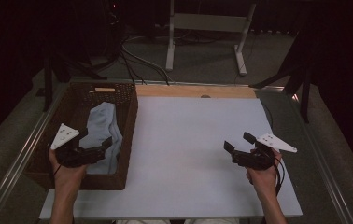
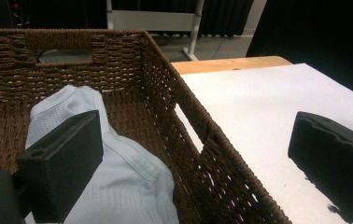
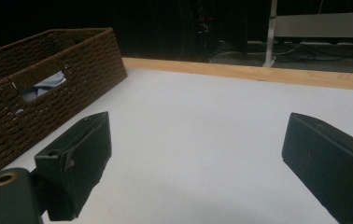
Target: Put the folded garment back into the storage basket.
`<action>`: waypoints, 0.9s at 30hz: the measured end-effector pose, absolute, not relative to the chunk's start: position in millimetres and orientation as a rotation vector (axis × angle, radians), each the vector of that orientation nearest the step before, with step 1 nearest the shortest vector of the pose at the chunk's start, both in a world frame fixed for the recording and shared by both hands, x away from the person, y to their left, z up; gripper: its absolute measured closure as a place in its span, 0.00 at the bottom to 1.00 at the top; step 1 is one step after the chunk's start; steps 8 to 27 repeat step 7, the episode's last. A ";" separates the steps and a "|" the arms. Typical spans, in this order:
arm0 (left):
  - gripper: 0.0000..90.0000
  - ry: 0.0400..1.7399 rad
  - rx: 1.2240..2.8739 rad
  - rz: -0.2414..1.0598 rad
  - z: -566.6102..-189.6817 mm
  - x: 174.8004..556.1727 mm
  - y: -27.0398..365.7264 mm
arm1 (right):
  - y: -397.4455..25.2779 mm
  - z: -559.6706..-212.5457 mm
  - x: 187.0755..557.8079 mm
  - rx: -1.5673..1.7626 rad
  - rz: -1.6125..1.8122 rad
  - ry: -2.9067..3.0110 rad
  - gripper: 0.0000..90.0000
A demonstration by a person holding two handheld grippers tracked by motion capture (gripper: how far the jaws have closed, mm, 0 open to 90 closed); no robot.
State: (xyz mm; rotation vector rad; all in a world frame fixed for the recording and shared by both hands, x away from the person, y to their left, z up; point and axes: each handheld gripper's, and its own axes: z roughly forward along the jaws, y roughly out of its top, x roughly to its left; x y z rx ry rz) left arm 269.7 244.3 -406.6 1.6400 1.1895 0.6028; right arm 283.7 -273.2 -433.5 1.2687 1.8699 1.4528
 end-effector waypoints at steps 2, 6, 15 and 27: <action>0.05 1.192 1.638 0.605 -406.7 269.7 244.3 | -272.8 -433.8 283.9 1.270 1.453 1.870 0.09; 0.05 1.193 1.641 0.607 -406.8 269.6 244.1 | -272.6 -433.9 284.1 1.267 1.453 1.873 0.09; 0.05 1.193 1.641 0.607 -406.8 269.6 244.1 | -272.6 -433.9 284.1 1.267 1.453 1.873 0.09; 0.05 1.193 1.641 0.607 -406.8 269.6 244.1 | -272.6 -433.9 284.1 1.267 1.453 1.873 0.09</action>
